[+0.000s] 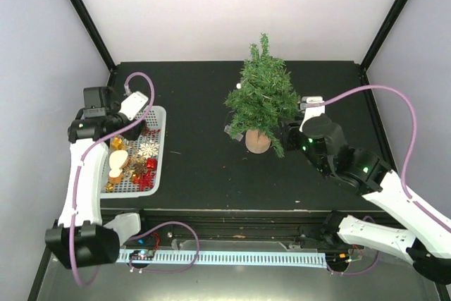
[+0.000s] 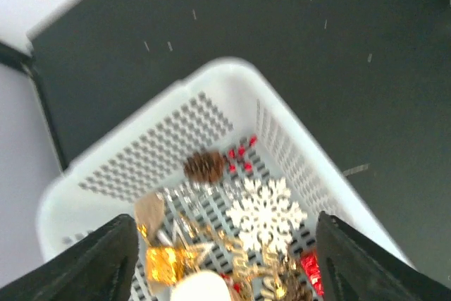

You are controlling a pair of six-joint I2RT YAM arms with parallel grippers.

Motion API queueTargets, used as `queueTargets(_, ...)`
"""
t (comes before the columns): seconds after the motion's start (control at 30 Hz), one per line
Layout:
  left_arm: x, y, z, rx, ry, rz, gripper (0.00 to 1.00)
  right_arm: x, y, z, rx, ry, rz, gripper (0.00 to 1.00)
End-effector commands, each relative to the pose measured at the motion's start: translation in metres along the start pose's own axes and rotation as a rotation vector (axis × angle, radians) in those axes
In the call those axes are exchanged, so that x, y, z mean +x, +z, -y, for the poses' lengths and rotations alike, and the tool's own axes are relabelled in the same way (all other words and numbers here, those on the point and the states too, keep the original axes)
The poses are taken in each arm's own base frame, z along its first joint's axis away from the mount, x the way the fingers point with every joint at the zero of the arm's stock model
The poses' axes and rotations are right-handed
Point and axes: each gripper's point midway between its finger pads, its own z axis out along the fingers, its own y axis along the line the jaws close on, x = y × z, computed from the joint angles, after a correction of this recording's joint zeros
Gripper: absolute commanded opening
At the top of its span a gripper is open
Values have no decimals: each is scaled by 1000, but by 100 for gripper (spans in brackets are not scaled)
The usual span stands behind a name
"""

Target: Decorate the small christmas tree

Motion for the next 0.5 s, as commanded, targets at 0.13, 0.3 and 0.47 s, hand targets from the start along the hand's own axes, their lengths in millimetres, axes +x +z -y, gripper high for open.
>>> queueTargets(0.13, 67, 41, 24, 172, -88, -153, 78, 55, 24, 3, 4, -23, -139, 51)
queueTargets(0.3, 89, 56, 25, 119, -71, -173, 85, 83, 28, 4, -33, 1, -191, 51)
queueTargets(0.47, 108, 79, 16, 101, -73, -252, 85, 95, 29, 1, -67, 22, -207, 52)
